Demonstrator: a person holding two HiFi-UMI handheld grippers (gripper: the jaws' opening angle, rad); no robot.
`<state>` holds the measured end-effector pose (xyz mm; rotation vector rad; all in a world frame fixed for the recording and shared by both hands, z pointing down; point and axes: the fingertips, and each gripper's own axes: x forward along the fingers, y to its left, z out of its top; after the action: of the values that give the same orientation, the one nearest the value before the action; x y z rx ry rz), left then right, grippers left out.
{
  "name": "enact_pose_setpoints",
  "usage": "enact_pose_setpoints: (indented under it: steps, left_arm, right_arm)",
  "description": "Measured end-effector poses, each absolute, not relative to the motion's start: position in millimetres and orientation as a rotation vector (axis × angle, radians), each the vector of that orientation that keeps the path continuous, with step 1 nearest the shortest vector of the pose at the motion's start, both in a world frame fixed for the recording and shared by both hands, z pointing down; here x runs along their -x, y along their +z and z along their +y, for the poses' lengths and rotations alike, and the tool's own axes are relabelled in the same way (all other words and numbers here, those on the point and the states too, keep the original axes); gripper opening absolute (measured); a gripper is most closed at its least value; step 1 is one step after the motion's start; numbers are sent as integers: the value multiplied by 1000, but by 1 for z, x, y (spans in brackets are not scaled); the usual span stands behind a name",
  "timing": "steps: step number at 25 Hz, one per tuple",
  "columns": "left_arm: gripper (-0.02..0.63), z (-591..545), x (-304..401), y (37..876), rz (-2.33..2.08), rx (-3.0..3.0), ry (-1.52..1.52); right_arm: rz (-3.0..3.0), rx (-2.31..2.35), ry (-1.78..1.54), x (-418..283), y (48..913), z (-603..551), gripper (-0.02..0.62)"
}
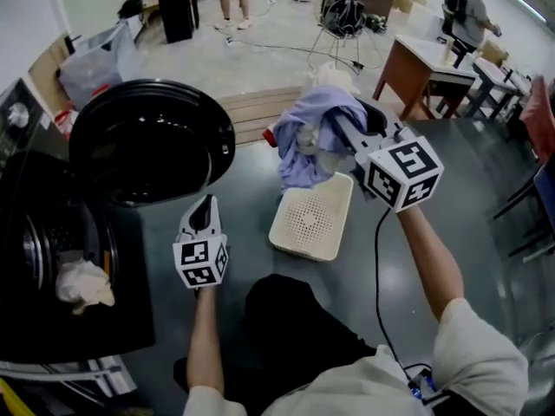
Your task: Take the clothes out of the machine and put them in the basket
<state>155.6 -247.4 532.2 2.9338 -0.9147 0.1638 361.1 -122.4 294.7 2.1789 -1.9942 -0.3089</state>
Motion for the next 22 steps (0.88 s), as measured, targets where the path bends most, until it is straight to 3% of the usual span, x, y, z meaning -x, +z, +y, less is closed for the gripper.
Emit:
enact_pose_setpoints:
  steps: [12,22]
  left_arm:
    - [25,-205,-273,506,-585,-3034,152]
    - [25,-185,-296,526,-486,-3056,217]
  right_arm:
    - [-1744,-2319,-344,-425,263,-34,118]
    - [-1720,-2306,-135,-435,352,-37,119]
